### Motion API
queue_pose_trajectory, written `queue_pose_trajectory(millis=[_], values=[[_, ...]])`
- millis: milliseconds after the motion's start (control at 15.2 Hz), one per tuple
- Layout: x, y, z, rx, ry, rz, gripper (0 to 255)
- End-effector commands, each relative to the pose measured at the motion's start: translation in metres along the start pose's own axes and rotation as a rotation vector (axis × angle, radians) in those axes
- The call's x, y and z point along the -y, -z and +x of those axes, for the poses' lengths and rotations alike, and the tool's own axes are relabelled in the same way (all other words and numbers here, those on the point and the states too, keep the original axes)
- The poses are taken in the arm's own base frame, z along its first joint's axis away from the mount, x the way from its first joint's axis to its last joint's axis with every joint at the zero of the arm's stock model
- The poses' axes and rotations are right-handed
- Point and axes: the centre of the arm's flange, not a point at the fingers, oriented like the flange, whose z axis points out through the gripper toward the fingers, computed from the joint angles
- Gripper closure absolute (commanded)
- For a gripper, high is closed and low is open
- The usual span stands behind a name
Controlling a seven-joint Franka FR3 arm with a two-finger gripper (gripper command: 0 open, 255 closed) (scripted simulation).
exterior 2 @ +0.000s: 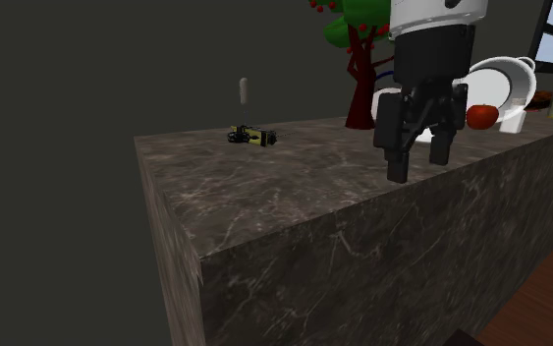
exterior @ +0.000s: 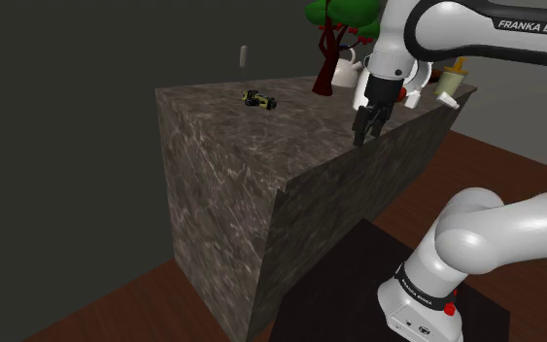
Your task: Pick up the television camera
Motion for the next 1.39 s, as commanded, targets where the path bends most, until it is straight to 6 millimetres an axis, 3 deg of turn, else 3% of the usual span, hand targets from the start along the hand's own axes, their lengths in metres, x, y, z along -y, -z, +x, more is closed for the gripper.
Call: queue_pose_trajectory(millis=[0,1320], values=[[0.000,0.000,0.000,0.000,0.000,0.000,0],[-0.004,0.032,0.260,-0.020,0.190,0.115,0]])
